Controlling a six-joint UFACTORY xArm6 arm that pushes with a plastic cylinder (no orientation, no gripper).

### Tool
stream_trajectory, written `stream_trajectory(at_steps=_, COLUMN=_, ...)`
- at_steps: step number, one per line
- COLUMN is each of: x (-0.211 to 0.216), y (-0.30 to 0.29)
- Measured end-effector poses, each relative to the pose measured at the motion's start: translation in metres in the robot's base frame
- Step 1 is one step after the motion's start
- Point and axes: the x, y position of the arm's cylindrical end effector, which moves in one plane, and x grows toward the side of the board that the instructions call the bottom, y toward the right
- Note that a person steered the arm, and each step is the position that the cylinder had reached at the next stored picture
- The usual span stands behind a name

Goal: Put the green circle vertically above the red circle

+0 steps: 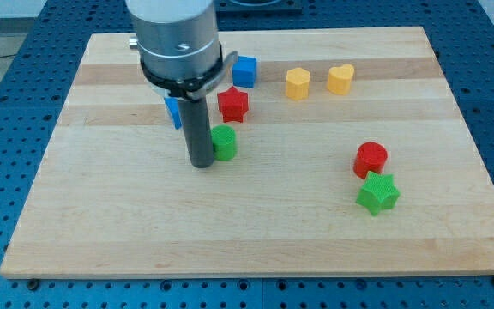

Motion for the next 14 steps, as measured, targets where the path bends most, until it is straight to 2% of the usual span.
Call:
stream_trajectory(at_steps=1, x=-0.010, y=-0.003)
stream_trajectory(at_steps=2, x=-0.019, y=0.019)
stream_trajectory(at_steps=5, x=-0.042, y=0.141)
stream_trajectory(at_steps=7, x=-0.069, y=0.158)
stream_trajectory(at_steps=9, x=-0.070, y=0.190)
stream_trajectory(at_steps=14, x=-0.077, y=0.212)
